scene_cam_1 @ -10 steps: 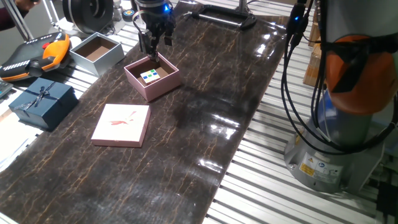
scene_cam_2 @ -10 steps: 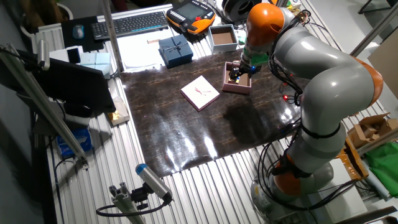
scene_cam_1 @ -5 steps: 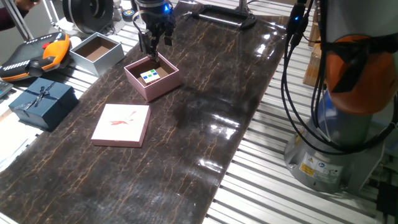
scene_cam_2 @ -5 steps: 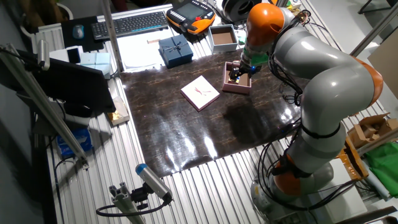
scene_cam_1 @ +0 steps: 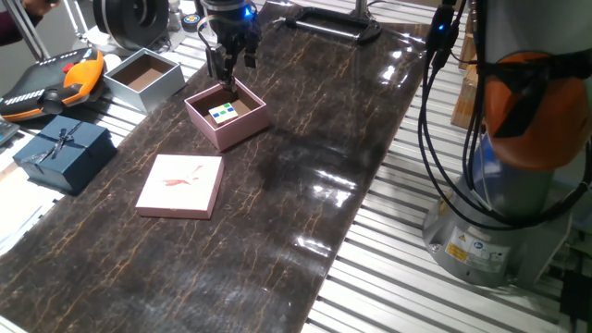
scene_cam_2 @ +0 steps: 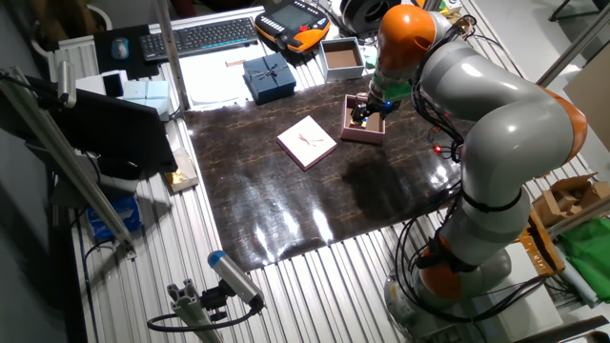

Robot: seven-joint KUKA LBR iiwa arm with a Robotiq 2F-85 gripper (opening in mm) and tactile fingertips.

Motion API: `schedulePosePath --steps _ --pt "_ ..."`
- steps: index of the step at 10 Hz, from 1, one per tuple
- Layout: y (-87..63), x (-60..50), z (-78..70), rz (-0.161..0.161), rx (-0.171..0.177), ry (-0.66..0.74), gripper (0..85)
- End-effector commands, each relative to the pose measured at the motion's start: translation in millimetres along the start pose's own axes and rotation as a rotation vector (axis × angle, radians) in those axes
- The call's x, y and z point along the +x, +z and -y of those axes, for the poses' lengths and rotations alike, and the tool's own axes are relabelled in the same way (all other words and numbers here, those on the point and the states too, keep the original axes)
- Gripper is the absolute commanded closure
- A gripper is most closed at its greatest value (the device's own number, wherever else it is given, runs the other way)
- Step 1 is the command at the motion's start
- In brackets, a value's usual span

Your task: Cover the box

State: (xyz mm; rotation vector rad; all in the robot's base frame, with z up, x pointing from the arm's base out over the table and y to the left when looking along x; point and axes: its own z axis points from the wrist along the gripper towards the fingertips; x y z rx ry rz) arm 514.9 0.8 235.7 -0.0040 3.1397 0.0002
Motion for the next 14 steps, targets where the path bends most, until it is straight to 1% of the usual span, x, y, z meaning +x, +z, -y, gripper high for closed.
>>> schedulePosePath --steps 1,6,10,12,14 --pt "0.0 -0.1 0.0 0.022 0.005 0.017 84.3" --pt "0.3 -0.1 -1.0 0.025 0.001 0.02 84.3" --pt "14.3 -5.2 -10.4 0.041 0.006 0.016 84.3" --pt "24.6 -10.0 -14.9 0.051 0.008 -0.017 84.3" --pt "33.6 -15.8 -16.4 0.051 0.0 -0.055 84.3"
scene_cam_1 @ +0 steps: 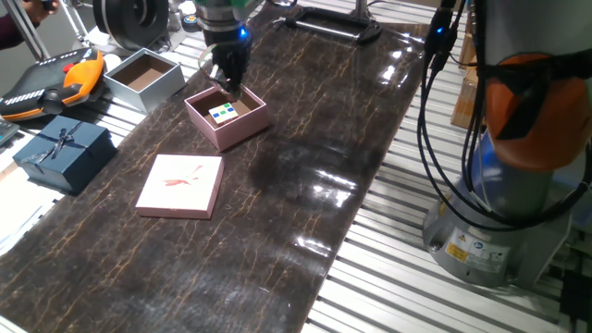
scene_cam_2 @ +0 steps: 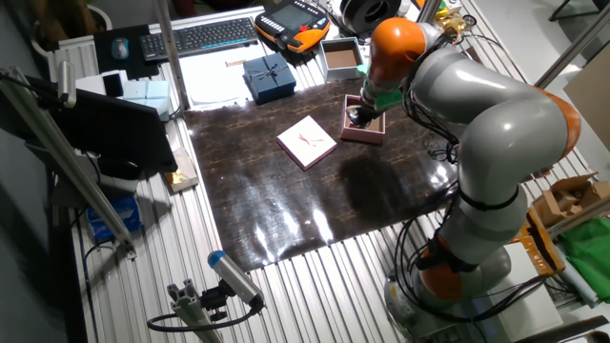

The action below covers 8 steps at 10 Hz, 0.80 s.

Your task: Cover the box

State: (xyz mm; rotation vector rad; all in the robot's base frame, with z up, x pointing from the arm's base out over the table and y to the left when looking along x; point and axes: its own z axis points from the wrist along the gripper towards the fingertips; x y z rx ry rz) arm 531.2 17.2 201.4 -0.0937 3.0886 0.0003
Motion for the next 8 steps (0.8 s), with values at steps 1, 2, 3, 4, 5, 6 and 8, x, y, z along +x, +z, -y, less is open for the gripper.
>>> schedulePosePath --steps 1,2,3,4,5,6,8 --pt "3.8 -1.9 -0.3 -0.002 -0.006 -0.016 84.3" --pt "7.6 -3.1 -1.9 -0.001 -0.011 -0.028 84.3" --pt "10.2 -3.1 -4.3 0.002 0.003 -0.047 84.3" --pt "11.3 -3.2 -6.7 0.0 0.026 -0.07 84.3" --pt "12.1 -4.2 -10.5 -0.002 0.054 -0.102 84.3" --pt "13.2 -6.7 -15.2 -0.006 0.083 -0.125 84.3" --pt "18.0 -10.3 -20.0 -0.005 0.103 -0.126 84.3"
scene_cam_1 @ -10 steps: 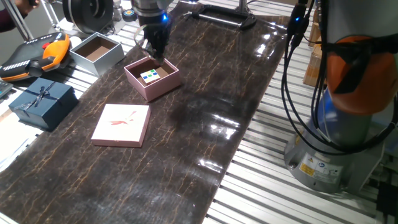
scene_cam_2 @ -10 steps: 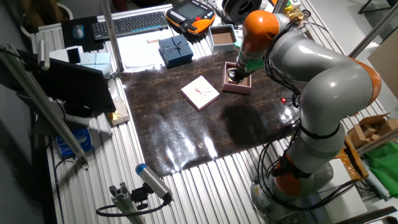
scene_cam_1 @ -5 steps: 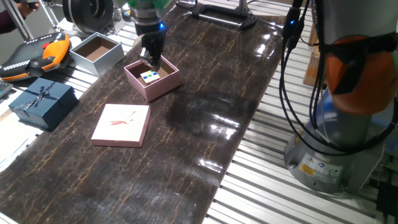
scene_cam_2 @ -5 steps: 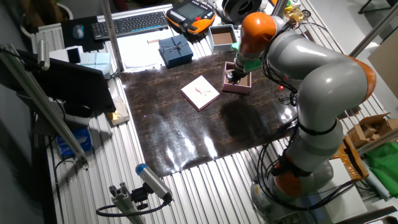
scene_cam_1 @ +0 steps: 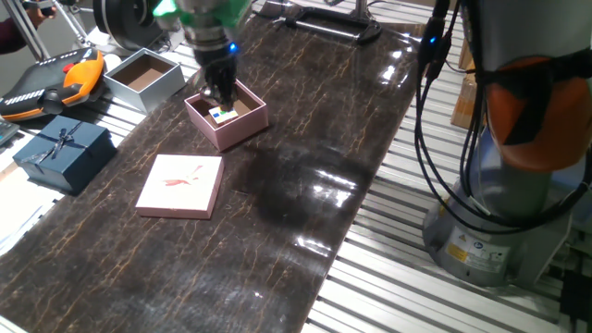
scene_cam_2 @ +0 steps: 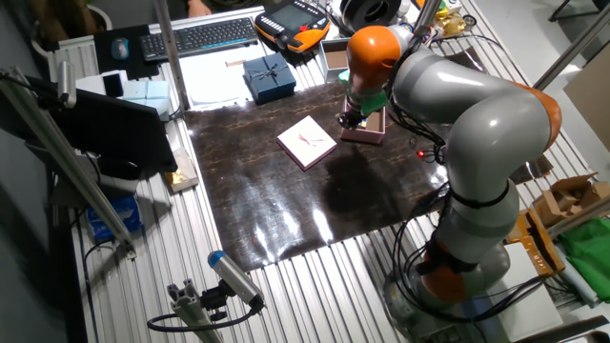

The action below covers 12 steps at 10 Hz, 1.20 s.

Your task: Cover the box

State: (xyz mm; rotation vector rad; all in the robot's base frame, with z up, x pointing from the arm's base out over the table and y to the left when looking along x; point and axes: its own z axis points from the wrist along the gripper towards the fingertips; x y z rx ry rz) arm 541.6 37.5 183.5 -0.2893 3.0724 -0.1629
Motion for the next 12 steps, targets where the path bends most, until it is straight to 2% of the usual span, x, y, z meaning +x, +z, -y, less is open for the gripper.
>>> schedulePosePath --steps 1,3,5,7,8,9,12 --pt "1.2 -1.1 0.5 0.003 -0.003 -0.006 84.3" --pt "3.4 -3.6 -2.2 0.001 0.001 -0.02 84.3" --pt "6.5 -5.5 -2.9 0.012 -0.013 -0.028 84.3" --pt "12.3 -10.9 -6.7 0.02 -0.037 -0.055 84.3" --pt "14.8 -12.9 -8.3 0.02 -0.067 -0.06 84.3" --pt "16.1 -15.1 -11.9 0.018 -0.078 -0.065 84.3" --pt "14.2 -18.4 -24.2 0.008 -0.085 -0.047 84.3"
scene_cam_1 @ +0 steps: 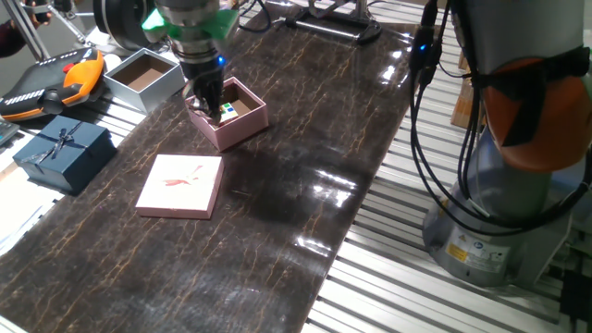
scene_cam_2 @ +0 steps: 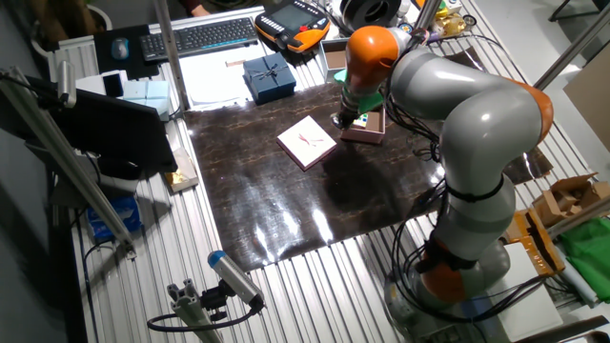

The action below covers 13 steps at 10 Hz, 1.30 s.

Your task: Cover the box

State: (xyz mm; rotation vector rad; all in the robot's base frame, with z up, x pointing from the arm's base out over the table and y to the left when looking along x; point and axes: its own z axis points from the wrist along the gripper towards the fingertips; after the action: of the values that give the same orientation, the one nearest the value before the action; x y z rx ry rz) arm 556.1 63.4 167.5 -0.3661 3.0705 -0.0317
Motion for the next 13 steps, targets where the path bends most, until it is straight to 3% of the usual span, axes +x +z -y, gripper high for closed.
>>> schedulePosePath --steps 1,3,8,10,11,13 --pt "-0.2 -0.5 -1.5 -0.001 -0.003 0.003 84.3" --pt "-0.2 -0.5 -1.5 0.004 -0.03 0.012 84.3" --pt "6.6 2.7 -14.5 0.007 -0.045 0.033 84.3" --pt "6.6 2.7 -14.5 0.029 -0.095 0.038 84.3" --pt "6.6 2.7 -14.5 0.056 -0.079 0.046 84.3" --pt "6.6 2.7 -14.5 0.054 -0.049 0.06 84.3"
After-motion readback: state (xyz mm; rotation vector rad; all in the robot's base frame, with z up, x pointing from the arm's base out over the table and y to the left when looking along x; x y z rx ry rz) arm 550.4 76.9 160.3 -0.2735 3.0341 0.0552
